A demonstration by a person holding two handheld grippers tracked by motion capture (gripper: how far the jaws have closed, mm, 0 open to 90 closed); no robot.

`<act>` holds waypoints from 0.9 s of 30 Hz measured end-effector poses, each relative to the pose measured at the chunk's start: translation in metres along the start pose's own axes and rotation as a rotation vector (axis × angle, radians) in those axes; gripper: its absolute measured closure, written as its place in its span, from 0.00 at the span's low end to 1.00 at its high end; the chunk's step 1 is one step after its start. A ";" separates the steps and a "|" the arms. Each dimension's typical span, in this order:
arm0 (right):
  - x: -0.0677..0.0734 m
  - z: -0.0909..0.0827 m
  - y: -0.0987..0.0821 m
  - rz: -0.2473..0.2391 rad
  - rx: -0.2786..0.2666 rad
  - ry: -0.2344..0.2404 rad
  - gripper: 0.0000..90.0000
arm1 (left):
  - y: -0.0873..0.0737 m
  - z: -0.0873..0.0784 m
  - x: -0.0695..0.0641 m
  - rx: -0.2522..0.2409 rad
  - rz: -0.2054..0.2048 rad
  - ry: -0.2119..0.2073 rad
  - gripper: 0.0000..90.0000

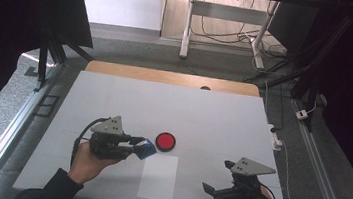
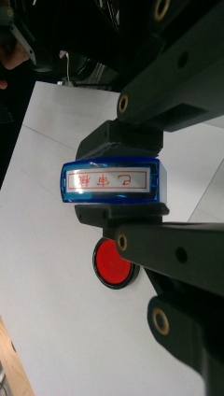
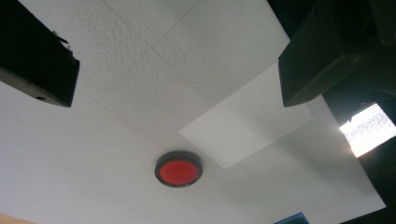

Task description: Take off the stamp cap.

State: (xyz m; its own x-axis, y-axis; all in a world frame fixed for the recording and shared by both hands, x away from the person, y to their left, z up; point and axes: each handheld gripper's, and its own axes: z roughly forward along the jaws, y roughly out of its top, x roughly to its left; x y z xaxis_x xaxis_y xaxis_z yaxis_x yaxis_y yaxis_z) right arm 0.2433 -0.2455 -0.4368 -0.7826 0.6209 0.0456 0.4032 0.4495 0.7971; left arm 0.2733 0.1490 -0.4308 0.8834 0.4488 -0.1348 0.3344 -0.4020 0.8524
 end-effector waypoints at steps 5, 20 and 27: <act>-0.001 0.007 0.003 -0.014 0.014 0.010 0.00 | 0.001 -0.001 0.001 0.003 -0.006 -0.012 0.78; 0.006 0.027 0.021 -0.033 -0.036 0.126 0.00 | 0.002 -0.003 0.001 -0.012 0.008 -0.047 0.78; 0.011 0.037 0.029 -0.054 -0.033 0.167 0.00 | 0.004 -0.002 0.000 -0.027 0.025 -0.077 0.78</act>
State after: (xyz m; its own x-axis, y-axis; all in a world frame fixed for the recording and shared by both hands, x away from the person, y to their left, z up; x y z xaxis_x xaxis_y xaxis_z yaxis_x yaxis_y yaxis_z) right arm 0.2639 -0.2019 -0.4354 -0.8716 0.4799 0.0999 0.3453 0.4564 0.8200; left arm 0.2739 0.1494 -0.4262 0.9144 0.3757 -0.1505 0.3033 -0.3900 0.8694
